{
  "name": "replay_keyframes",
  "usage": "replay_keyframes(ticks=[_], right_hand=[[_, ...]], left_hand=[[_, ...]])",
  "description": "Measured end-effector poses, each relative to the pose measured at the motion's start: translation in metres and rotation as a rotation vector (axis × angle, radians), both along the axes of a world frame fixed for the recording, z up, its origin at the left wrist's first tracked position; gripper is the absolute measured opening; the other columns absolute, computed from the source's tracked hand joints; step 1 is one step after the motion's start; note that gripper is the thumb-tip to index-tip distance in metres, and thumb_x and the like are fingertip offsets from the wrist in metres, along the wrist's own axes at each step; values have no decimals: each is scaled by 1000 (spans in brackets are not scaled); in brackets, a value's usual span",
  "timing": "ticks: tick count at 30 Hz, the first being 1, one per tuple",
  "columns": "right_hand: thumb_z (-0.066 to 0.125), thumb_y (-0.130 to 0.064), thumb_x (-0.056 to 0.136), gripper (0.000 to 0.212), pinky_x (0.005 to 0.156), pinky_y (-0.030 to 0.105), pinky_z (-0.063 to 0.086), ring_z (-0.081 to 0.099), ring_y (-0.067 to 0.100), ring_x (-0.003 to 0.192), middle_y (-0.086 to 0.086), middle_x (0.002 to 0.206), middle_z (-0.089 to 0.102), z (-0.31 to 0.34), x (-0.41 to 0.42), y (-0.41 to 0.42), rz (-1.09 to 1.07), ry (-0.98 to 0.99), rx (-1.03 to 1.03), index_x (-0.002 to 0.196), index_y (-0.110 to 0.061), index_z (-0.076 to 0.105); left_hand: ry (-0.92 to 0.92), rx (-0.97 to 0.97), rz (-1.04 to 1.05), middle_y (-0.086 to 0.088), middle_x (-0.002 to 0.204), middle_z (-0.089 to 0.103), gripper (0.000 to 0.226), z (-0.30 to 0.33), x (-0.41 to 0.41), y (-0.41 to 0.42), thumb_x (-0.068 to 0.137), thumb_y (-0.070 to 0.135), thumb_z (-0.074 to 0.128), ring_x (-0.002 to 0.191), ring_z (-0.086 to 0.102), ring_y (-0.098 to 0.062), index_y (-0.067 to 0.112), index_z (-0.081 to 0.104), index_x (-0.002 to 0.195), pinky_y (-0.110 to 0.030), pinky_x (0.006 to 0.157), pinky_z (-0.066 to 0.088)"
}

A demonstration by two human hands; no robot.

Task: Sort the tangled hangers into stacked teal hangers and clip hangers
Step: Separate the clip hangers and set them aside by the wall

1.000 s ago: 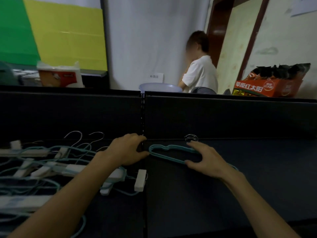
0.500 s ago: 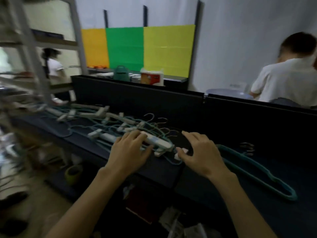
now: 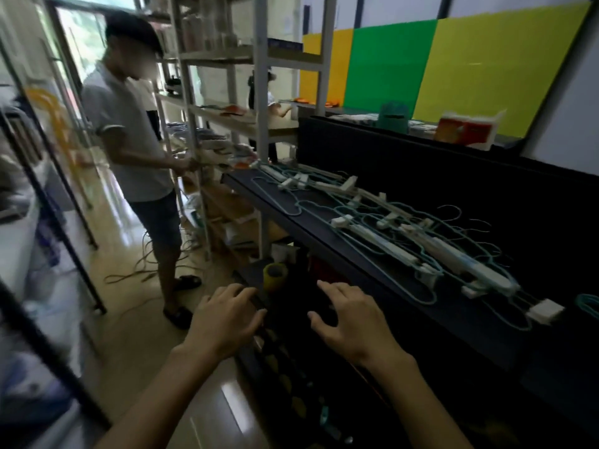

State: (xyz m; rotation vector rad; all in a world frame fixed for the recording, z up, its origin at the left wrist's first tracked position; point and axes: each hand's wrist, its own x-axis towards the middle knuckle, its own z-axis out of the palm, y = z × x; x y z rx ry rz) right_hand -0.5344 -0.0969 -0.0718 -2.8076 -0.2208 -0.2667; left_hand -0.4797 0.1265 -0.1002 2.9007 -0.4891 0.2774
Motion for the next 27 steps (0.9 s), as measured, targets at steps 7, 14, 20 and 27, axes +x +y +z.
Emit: replay_keyframes(ticks=[7,14,20,27], right_hand=[[43,-56,90,68,106,34,30,35,20,130,0,143,40,-28,59,51,-71,99,-69,147,-22,28],[42,-58,90,68,106,35,32,35,20,130,0,145,38,-49,105,81,-154,194,-103,147,-24,27],[45,-55,90,66,104,35,34,38,21,128,0,142,41,-52,173,115,-129,163,-69,145,-23,30],[43,-56,89,66,103,35,34,38,23,127,1,142,41,-63,287,144,-56,178,-61,145,-23,30]], left_hand=[[41,30,39,2,129,54,81,-40,64,82,72,70,14,113,51,-22,27,50,131,-37,84,44],[81,8,-66,2,130,52,64,-57,123,105,79,62,30,116,49,-21,29,47,131,-36,86,41],[53,-21,-61,0,129,54,59,-58,189,128,85,60,37,115,51,-22,26,48,131,-38,86,44],[66,19,-31,3,136,48,59,-55,279,152,87,62,36,118,47,-17,30,41,137,-35,89,43]])
